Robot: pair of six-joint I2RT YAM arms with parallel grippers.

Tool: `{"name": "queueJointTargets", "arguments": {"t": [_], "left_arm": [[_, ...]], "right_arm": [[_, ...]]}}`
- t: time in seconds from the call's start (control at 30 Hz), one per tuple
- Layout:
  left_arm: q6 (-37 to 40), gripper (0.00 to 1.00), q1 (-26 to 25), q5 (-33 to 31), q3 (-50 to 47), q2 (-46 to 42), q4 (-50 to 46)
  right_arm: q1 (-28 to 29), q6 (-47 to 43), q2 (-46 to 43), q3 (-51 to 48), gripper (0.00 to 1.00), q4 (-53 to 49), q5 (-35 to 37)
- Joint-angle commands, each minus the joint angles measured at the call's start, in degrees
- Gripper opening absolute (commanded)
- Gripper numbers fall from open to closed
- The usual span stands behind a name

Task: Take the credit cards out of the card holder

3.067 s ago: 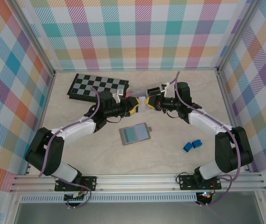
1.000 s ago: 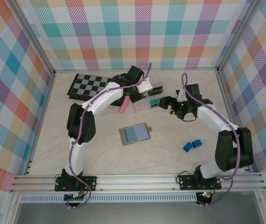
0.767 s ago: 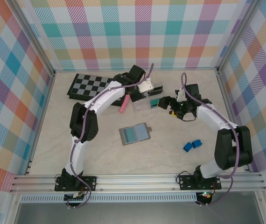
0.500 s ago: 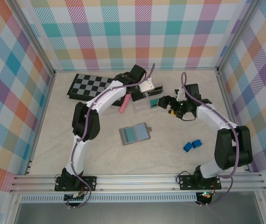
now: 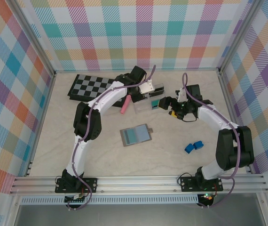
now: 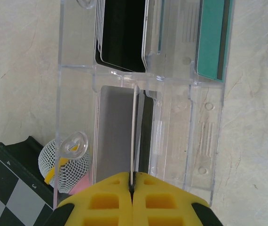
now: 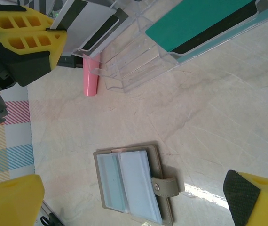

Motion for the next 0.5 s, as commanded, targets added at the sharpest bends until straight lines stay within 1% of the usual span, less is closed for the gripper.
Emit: {"name": "queueJointTargets", "arguments": {"t": [0.0, 0.1, 0.3, 0.47], "left_arm": [[1.18, 0.04, 0.63, -1.72, 2.09, 1.02, 1.30], [1.10, 0.07, 0.78, -1.93, 2.44, 1.29, 1.35], [-1.79, 0.27, 0.81, -2.56, 2.82, 0.40, 2.14], [-5.23, 0.31, 0.80, -0.47, 3.55, -1.92, 2.38]], "right_arm": [[-0.35, 0.04, 0.78, -0.30, 1.00, 1.01, -1.63], [-0.31, 0.01, 1.04, -0.19, 1.00, 0.96, -1.88], [-0.37, -0.07, 1.13, -0.34, 1.00, 1.11, -1.98], [-0.35, -0.16, 1.74, -0.26, 1.00, 1.27, -2.26]]}}
